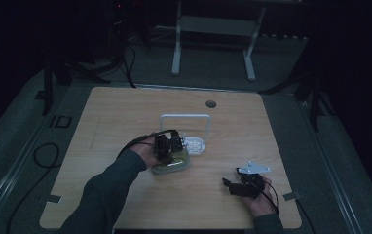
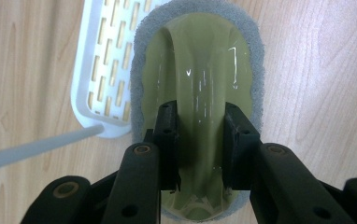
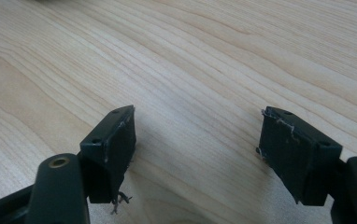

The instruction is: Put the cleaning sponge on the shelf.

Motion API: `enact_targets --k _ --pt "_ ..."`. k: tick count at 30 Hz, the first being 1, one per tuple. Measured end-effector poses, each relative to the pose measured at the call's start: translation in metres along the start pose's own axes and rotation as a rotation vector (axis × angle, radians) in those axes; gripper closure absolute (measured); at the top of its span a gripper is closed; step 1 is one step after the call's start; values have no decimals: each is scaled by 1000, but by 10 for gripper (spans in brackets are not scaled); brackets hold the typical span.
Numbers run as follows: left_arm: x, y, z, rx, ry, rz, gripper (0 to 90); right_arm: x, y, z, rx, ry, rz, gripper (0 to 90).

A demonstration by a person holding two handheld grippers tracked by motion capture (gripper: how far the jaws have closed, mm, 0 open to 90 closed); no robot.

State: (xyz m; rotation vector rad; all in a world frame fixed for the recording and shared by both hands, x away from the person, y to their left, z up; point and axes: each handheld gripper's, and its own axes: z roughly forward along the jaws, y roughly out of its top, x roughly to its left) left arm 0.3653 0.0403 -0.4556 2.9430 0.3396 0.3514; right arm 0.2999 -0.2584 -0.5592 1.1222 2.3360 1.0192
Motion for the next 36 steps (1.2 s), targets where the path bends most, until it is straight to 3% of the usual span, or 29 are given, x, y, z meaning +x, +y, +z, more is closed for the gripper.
enact_targets --k 12,36 --pt "1 9 -1 -10 17 48 714 0 0 0 0 0 0 267" --pt "5 20 2 -53 66 80 714 0 0 0 0 0 0 267"
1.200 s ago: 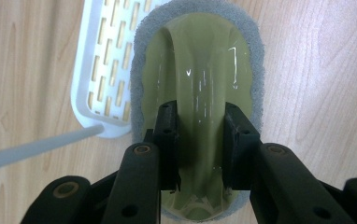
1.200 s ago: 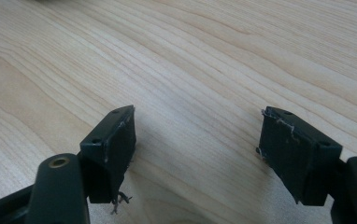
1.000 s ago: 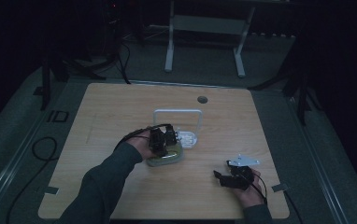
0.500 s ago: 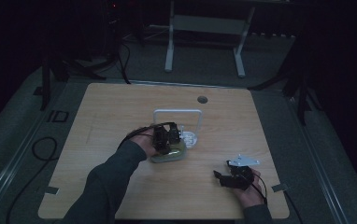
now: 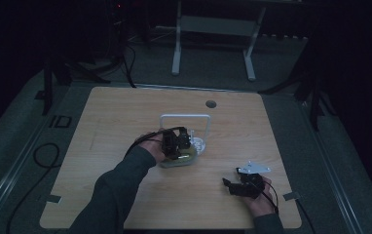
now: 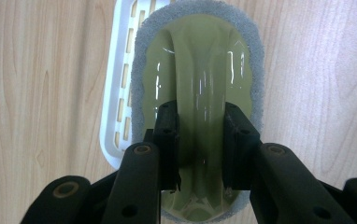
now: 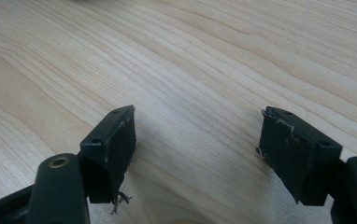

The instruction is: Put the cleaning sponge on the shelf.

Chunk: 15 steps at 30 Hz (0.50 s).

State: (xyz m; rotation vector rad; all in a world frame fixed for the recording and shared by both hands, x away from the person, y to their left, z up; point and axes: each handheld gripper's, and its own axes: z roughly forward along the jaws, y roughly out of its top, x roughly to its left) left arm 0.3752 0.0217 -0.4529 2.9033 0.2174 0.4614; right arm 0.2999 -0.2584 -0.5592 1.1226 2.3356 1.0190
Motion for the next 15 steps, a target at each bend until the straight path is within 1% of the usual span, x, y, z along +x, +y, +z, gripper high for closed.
enact_targets --k 5,10,11,15 --pt "1 2 4 -9 -6 7 714 0 0 0 0 0 0 267" --pt "3 2 5 -22 7 13 715 0 0 0 0 0 0 267" --pt "4 2 5 -22 3 13 714 0 0 0 0 0 0 267" --pt "5 2 5 -33 11 27 714 0 0 0 0 0 0 267"
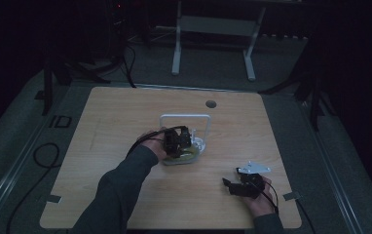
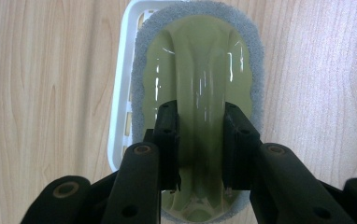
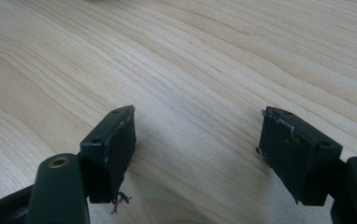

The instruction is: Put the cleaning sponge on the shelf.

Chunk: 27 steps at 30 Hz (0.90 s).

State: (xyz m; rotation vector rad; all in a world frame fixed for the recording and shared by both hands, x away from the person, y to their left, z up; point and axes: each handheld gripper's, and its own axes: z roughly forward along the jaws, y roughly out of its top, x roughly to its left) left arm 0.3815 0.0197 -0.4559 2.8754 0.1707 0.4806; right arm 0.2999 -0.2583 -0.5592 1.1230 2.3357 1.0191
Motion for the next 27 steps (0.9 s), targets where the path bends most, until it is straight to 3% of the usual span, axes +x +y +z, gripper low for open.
enact_targets --k 27 --pt "5 2 2 -72 10 51 714 0 0 0 1 1 2 267"
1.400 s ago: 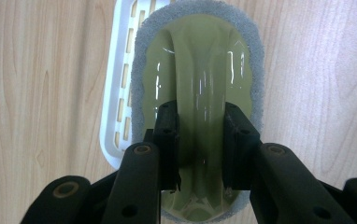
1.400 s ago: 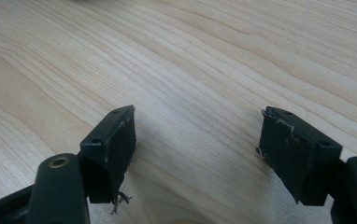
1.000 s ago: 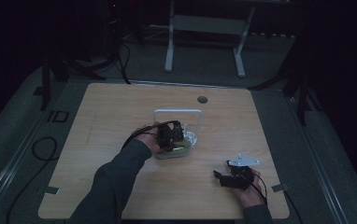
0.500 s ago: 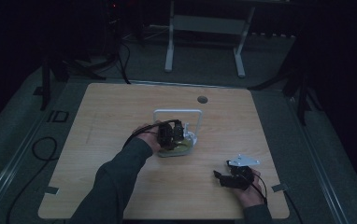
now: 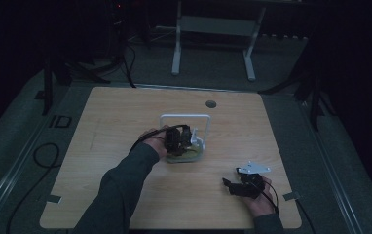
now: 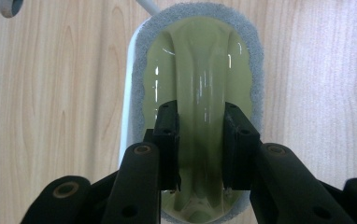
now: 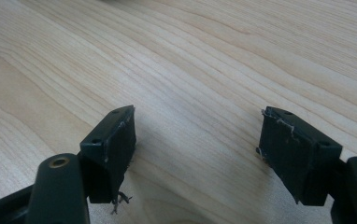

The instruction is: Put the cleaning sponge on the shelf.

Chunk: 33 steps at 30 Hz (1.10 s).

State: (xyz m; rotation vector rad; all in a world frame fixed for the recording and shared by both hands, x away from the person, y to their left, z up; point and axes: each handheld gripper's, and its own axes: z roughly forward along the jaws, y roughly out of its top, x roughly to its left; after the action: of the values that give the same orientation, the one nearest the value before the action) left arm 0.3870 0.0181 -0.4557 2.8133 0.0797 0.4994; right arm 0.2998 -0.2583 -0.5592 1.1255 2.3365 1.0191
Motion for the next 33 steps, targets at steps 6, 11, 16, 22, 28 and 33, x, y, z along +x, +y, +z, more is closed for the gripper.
enact_targets --k 6,11,16,22,28,33 --pt "1 1 0 -6 9 7 714 0 0 0 0 0 0 267" --pt "2 1 2 1 18 15 714 0 0 0 0 0 0 267" --pt "3 3 4 9 25 23 714 0 0 0 0 0 -1 267" --pt "6 8 3 27 44 40 714 0 0 0 0 0 -1 267" --pt "9 8 3 35 54 48 714 0 0 0 -1 0 1 267" --pt "11 7 5 34 60 37 714 0 0 0 0 0 0 267"
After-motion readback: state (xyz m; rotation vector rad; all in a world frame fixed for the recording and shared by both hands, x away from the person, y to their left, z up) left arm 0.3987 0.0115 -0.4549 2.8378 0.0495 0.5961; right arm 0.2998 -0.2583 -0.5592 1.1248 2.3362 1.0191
